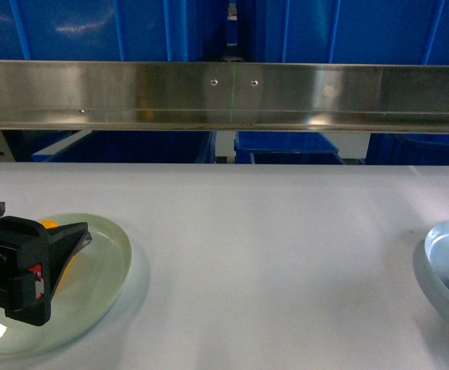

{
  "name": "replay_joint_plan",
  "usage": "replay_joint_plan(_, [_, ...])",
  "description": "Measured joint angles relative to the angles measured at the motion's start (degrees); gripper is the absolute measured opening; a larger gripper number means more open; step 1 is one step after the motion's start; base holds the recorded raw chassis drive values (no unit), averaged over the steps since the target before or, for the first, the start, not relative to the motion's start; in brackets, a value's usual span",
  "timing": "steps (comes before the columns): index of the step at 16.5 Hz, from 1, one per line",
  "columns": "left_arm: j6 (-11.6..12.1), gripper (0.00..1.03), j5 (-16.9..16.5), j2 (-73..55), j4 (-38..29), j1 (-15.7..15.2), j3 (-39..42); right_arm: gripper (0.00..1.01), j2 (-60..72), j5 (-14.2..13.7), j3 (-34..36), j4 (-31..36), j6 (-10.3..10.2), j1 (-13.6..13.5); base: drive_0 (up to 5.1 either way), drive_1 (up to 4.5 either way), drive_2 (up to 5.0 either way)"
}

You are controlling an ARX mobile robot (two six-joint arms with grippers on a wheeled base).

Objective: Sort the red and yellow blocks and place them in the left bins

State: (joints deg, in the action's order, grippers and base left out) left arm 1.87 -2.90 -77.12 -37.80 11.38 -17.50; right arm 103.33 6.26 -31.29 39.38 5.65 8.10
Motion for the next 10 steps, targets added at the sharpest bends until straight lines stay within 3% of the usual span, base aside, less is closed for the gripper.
replay_joint_plan(5, [-1.0, 0.98, 2.9, 3.3, 0.7, 5.1, 2.7, 0.98, 2.8, 0.1, 0.4, 4.1, 0.0, 2.8, 0.0, 0.0, 0.0])
replay_joint_plan(10, [-2.0, 0.98, 5.5, 4.0, 1.0, 8.7, 4.6, 0.98, 3.1, 1.7, 0.8, 7.8, -0.5, 3.0, 0.0, 0.0, 0.0])
